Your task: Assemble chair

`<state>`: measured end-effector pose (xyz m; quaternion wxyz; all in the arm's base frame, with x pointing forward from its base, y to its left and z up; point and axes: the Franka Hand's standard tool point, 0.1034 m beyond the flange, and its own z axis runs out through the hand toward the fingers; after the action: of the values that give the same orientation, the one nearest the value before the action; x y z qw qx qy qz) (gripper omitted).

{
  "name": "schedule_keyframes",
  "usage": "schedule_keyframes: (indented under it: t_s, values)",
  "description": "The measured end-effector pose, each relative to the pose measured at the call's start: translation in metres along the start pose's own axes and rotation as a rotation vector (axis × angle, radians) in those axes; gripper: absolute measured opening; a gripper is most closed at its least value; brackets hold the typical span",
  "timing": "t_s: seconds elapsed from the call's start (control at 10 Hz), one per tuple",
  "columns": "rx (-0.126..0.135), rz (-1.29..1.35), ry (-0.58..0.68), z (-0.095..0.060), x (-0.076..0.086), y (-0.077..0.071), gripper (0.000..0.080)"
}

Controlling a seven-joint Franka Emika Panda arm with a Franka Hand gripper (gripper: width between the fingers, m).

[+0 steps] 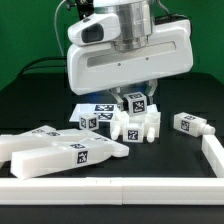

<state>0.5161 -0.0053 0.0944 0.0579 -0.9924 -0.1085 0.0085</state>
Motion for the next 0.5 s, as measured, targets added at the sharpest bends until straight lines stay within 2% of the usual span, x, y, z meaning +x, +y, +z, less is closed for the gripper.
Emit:
schedule_keyframes:
  t_s: [0.1, 0.2, 0.3, 0.4, 0.5]
  values:
    - [-0.017, -0.035, 0.004, -0.008, -0.028, 0.010, 0.0274]
    - [-0.049, -0.065, 0.033, -0.011, -0.057, 0.032, 0.0275]
    - [-0.053, -0.092, 0.050, -0.004, -0.077, 0.056, 0.0275]
    - [-0.025, -0.065, 0.061, 0.002, -0.080, 0.070, 0.0275]
    - [-0.025, -0.055, 0.062, 0.002, -0.078, 0.069, 0.0275]
